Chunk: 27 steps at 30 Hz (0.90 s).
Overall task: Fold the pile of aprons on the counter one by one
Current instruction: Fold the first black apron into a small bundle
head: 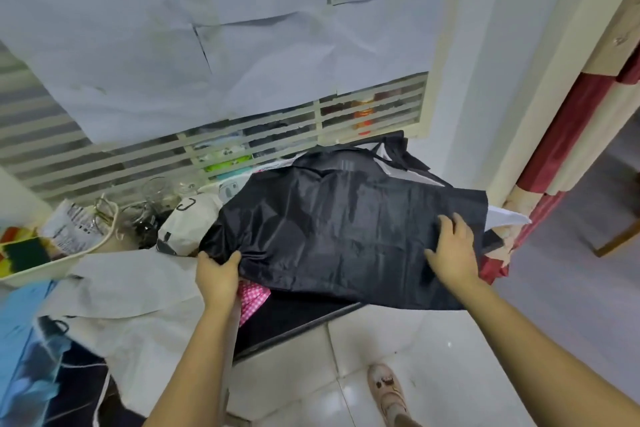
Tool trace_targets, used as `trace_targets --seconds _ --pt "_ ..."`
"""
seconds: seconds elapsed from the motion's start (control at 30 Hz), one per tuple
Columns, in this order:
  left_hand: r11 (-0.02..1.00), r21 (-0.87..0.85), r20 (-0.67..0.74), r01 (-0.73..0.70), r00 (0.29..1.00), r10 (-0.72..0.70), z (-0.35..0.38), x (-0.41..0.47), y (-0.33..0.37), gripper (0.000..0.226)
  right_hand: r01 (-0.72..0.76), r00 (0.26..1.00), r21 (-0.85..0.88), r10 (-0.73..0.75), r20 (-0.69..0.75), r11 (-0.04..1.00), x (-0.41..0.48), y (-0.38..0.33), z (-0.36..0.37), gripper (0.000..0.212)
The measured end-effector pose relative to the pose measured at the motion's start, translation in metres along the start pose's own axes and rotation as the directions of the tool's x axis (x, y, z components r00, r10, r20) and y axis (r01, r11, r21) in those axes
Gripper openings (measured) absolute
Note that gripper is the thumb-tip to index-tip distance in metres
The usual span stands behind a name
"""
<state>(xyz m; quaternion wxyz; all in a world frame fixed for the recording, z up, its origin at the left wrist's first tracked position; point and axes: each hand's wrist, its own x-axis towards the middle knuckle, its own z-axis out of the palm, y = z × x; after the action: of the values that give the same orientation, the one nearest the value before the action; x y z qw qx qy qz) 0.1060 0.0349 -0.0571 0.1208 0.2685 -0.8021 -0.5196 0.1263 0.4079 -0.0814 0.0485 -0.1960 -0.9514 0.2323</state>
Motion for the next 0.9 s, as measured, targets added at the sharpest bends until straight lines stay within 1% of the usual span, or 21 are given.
trace_targets --seconds 0.03,0.1,0.13,0.17,0.2,0.23,0.27,0.3,0.37,0.43,0.47,0.53,0.57,0.6,0.63,0.67,0.7,0.73,0.8,0.83,0.9 --pt "1.0 0.007 -0.016 0.008 1.0 -0.008 -0.001 -0.005 -0.004 0.028 0.071 0.997 0.013 -0.071 0.021 0.997 0.004 -0.012 0.007 0.073" --pt "0.999 0.05 -0.005 -0.013 1.0 0.013 -0.005 -0.015 -0.011 0.016 0.156 0.979 0.06 -0.163 0.124 0.986 0.012 -0.033 0.02 0.079" --pt "0.996 0.077 -0.003 -0.041 0.999 0.041 -0.007 -0.016 -0.016 0.017 0.195 0.962 0.067 -0.204 0.182 0.979 0.018 -0.042 0.026 0.081" --pt "0.995 0.078 0.001 -0.061 0.998 0.061 -0.01 -0.016 -0.017 0.025 0.23 0.944 0.075 -0.242 0.223 0.97 0.024 -0.049 0.033 0.082" --pt "0.996 0.051 0.017 -0.068 0.998 0.068 -0.013 -0.012 -0.019 0.038 0.247 0.93 0.083 -0.26 0.26 0.965 0.031 -0.055 0.039 0.084" --pt "0.998 0.006 0.05 -0.061 0.997 0.061 -0.017 -0.009 -0.018 0.053 0.255 0.918 0.093 -0.271 0.288 0.963 0.037 -0.059 0.043 0.086" --pt "0.998 -0.058 0.077 -0.027 0.997 0.031 -0.022 -0.003 -0.016 0.062 0.254 0.908 0.1 -0.273 0.317 0.962 0.045 -0.063 0.047 0.088" --pt "0.989 -0.146 0.107 0.038 0.994 -0.023 -0.025 0.0 -0.01 0.062 0.25 0.901 0.096 -0.268 0.341 0.963 0.052 -0.064 0.051 0.09" --pt "0.932 -0.321 0.163 0.17 0.979 -0.122 -0.03 0.012 0.001 0.046 0.247 0.892 0.065 -0.253 0.374 0.967 0.068 -0.068 0.057 0.091" --pt "0.908 -0.371 0.118 0.193 0.98 -0.16 -0.033 0.022 0.007 0.05 0.242 0.895 0.03 -0.235 0.38 0.97 0.081 -0.069 0.062 0.089" --pt "0.919 -0.355 0.081 0.173 0.985 -0.154 -0.033 0.029 0.006 0.057 0.234 0.897 0.021 -0.224 0.381 0.972 0.086 -0.069 0.065 0.088" --pt "0.96 -0.252 0.014 0.12 0.993 -0.12 -0.036 0.037 0.006 0.074 0.225 0.899 0.001 -0.208 0.384 0.974 0.093 -0.069 0.072 0.086" --pt "0.983 -0.165 0.008 0.081 0.997 -0.081 -0.038 0.041 0.006 0.071 0.224 0.896 -0.013 -0.201 0.396 0.974 0.096 -0.07 0.077 0.085" --pt "0.998 -0.057 0.027 0.032 0.999 -0.03 -0.039 0.045 0.005 0.06 0.22 0.891 -0.02 -0.192 0.411 0.975 0.098 -0.071 0.08 0.084" --pt "0.997 0.063 0.073 -0.034 0.997 0.03 -0.04 0.048 0.007 0.043 0.217 0.885 -0.026 -0.185 0.426 0.976 0.1 -0.072 0.083 0.083" --pt "0.974 0.203 0.12 -0.104 0.99 0.081 -0.04 0.051 0.009 0.025 0.211 0.881 -0.028 -0.178 0.439 0.977 0.102 -0.072 0.085 0.082" --pt "0.932 0.324 0.153 -0.165 0.981 0.12 -0.041 0.053 0.009 0.016 0.205 0.877 -0.03 -0.17 0.449 0.978 0.103 -0.073 0.087 0.082" --pt "0.891 0.403 0.171 -0.207 0.974 0.149 -0.041 0.054 0.01 0.022 0.197 0.876 -0.033 -0.161 0.454 0.98 0.104 -0.074 0.088 0.081" --pt "0.855 0.458 0.154 -0.244 0.969 0.195 -0.042 0.057 0.01 0.037 0.187 0.877 -0.031 -0.152 0.456 0.982 0.107 -0.075 0.09 0.081" --pt "0.859 0.441 0.133 -0.261 0.965 0.225 -0.044 0.057 0.015 0.036 0.186 0.874 -0.026 -0.153 0.46 0.982 0.108 -0.075 0.091 0.082" --pt "0.899 0.324 0.062 -0.293 0.955 0.289 -0.05 0.05 0.03 0.023 0.183 0.862 -0.02 -0.151 0.484 0.983 0.111 -0.074 0.091 0.084"
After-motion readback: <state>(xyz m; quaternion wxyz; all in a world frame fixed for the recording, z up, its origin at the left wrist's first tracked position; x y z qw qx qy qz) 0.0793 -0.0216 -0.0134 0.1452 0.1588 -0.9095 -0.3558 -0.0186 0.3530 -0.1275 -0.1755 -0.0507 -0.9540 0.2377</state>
